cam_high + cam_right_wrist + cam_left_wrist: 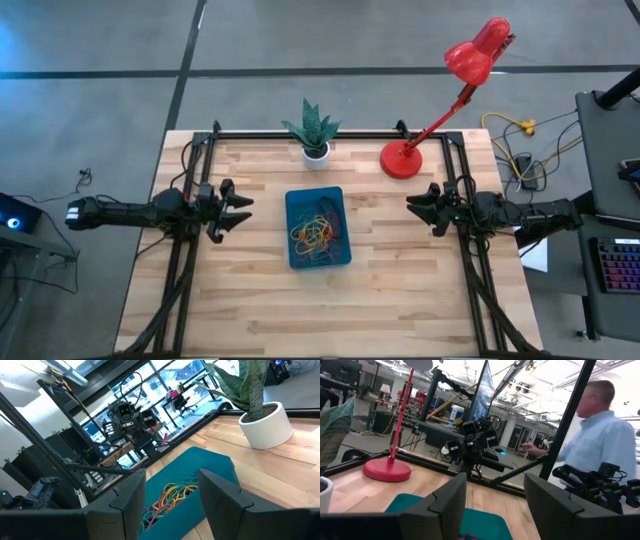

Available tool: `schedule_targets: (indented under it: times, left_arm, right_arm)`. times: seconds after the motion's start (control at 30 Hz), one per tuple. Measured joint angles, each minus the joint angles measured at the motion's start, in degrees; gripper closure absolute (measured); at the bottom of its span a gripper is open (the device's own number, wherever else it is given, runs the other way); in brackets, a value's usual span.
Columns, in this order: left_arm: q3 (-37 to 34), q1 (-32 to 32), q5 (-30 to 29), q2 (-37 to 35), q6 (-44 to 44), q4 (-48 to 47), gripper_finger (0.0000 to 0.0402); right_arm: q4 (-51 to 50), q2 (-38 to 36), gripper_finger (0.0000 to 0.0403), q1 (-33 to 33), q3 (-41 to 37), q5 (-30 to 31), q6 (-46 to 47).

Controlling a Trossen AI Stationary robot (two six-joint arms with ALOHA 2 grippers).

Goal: Pick and place rubber bands into bin
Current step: Return to Home Position

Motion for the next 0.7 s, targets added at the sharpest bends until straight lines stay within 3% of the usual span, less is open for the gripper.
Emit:
schedule_targets:
  times: [0.7]
  left_arm:
    - [0.0,-0.05,0.0,0.87,-0.01,0.02,0.0217]
  right_arm:
    - [0.0,0.0,0.0234,0.0,0.0,-0.07,0.0]
